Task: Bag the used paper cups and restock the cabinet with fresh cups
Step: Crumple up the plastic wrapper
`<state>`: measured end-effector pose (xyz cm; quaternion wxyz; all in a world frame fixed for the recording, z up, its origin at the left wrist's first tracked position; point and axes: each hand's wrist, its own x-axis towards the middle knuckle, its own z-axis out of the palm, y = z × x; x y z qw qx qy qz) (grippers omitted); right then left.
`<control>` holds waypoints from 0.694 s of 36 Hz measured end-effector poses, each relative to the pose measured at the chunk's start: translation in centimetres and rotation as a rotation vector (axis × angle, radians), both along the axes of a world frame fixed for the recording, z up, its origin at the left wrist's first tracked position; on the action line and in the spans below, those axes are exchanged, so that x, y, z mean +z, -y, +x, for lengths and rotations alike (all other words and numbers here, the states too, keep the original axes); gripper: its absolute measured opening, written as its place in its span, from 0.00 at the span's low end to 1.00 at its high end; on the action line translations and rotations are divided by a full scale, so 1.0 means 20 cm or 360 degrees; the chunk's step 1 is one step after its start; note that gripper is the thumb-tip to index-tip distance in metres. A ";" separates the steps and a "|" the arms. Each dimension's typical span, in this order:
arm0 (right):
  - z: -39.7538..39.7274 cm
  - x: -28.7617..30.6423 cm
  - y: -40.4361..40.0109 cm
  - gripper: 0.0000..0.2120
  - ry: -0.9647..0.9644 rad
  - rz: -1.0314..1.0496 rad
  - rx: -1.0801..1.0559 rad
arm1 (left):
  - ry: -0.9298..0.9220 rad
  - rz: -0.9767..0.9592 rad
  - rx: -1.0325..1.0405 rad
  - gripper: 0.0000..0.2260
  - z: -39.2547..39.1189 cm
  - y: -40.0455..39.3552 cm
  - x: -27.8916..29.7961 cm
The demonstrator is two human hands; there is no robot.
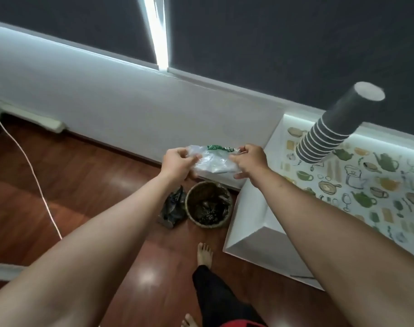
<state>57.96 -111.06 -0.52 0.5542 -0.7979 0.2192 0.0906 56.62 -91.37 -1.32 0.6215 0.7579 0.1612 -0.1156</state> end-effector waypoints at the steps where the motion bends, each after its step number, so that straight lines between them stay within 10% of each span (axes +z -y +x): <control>1: 0.07 -0.07 -0.02 0.07 -0.0021 -0.0107 0.0029 | -0.0001 0.0082 0.0011 0.12 0.07 -0.02 -0.06; 6: 0.34 -0.33 -0.05 0.05 -0.0034 -0.0658 0.0239 | -0.0175 0.0034 -0.0013 0.11 0.32 -0.04 -0.31; 13: 0.58 -0.79 -0.07 0.09 -0.0275 -0.0540 0.0169 | -0.0618 -0.0454 0.0116 0.04 0.58 -0.02 -0.83; 25: 0.54 -1.64 -0.12 0.20 -0.0768 -0.0742 0.0526 | -0.0929 0.0354 0.0066 0.11 0.58 -0.01 -1.80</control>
